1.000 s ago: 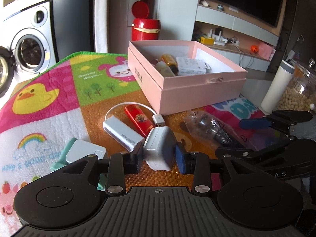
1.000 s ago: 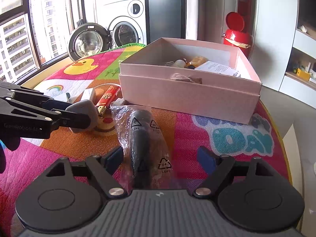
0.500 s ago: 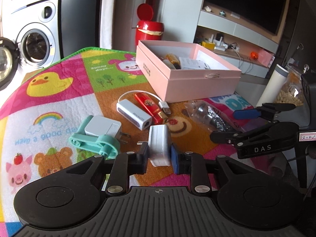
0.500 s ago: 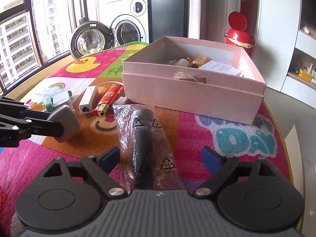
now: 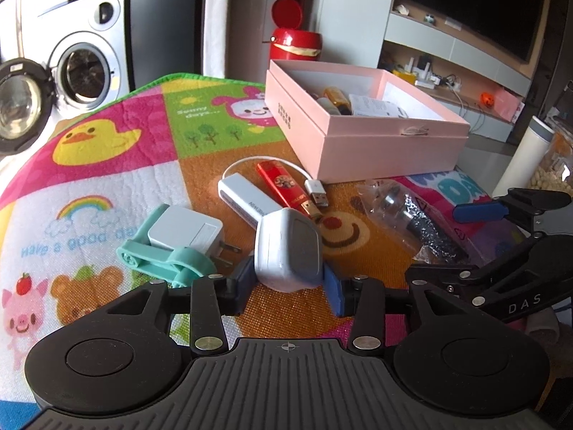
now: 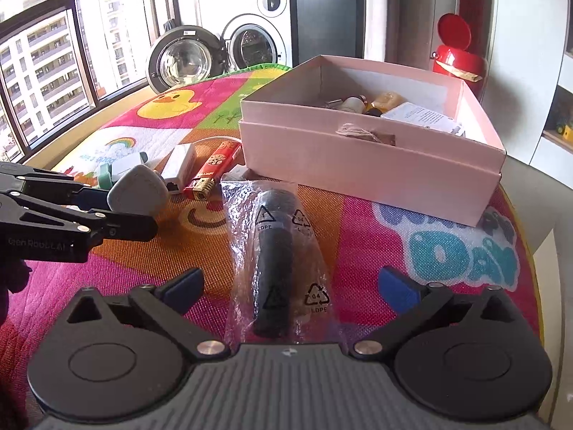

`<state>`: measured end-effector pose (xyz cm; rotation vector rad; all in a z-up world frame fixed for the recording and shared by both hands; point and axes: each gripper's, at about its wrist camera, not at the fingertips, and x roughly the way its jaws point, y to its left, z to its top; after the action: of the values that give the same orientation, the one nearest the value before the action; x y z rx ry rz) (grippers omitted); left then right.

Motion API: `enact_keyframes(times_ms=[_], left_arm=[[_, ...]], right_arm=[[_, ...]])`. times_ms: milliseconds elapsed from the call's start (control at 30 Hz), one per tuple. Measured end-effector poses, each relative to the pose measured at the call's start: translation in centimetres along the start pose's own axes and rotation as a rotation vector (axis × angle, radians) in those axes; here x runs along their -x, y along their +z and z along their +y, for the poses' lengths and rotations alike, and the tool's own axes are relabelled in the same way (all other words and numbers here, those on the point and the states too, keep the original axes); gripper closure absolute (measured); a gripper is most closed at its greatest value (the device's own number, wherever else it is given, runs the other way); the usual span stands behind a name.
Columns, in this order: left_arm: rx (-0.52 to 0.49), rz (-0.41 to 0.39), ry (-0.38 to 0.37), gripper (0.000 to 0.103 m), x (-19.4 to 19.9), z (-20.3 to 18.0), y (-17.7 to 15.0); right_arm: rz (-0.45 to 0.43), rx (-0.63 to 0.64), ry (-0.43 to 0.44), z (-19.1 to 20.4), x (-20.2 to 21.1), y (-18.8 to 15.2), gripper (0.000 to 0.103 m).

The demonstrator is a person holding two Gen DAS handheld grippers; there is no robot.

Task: Organize rigid objects

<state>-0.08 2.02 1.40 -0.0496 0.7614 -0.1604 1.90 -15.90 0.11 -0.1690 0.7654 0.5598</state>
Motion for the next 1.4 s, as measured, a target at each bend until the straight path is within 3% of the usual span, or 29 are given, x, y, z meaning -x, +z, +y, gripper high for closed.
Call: enact_keyframes(times_ms=[100,233,300,367,400,567,767,1100,1200,1267,1400], left_arm=[[-0.041,-0.003,-0.002,0.056,0.0,-0.1,-0.3],[0.004,-0.013,-0.013,0.056,0.2,0.3,-0.5],[0.010,-0.020,-0.020,0.056,0.3,0.4,-0.7],[0.008,-0.023,-0.026,0.057,0.7,0.4,-1.0],[0.006,-0.025,-0.025,0.057,0.9,0.4,-1.1],[0.025,-0.018,-0.040,0.079,1.9,0.6,-1.9],[0.028,-0.010,-0.144,0.085,2.8,0.1,-3.1],[0.071,0.018,-0.128,0.086,2.6,-0.6,-2.8],[0.084,0.030,-0.126,0.086,2.5,-0.7,-2.6],[0.098,0.033,-0.137,0.086,2.3,-0.6,-2.5],[0.153,0.038,-0.164,0.086,1.9,0.1,-2.4]], right_arm=[[-0.005,0.019,-0.019,0.4,0.0,0.0,0.002],[-0.024,0.074,-0.014,1.0,-0.4,0.9,0.019],[-0.020,0.074,-0.003,1.3,-0.7,1.6,0.037],[-0.014,0.069,0.006,1.7,-0.7,2.2,0.064],[-0.012,0.078,0.000,2.0,-0.6,2.2,0.068],[0.007,0.090,-0.010,2.4,0.7,1.4,0.080],[0.027,0.059,-0.035,1.5,3.4,-0.1,0.082],[0.045,-0.028,-0.073,0.0,3.8,-0.7,0.080],[0.033,-0.032,-0.067,0.1,3.4,-1.0,0.069],[0.021,-0.037,-0.050,0.2,3.3,-1.1,0.055],[-0.017,-0.027,-0.052,0.7,2.8,-1.4,0.043]])
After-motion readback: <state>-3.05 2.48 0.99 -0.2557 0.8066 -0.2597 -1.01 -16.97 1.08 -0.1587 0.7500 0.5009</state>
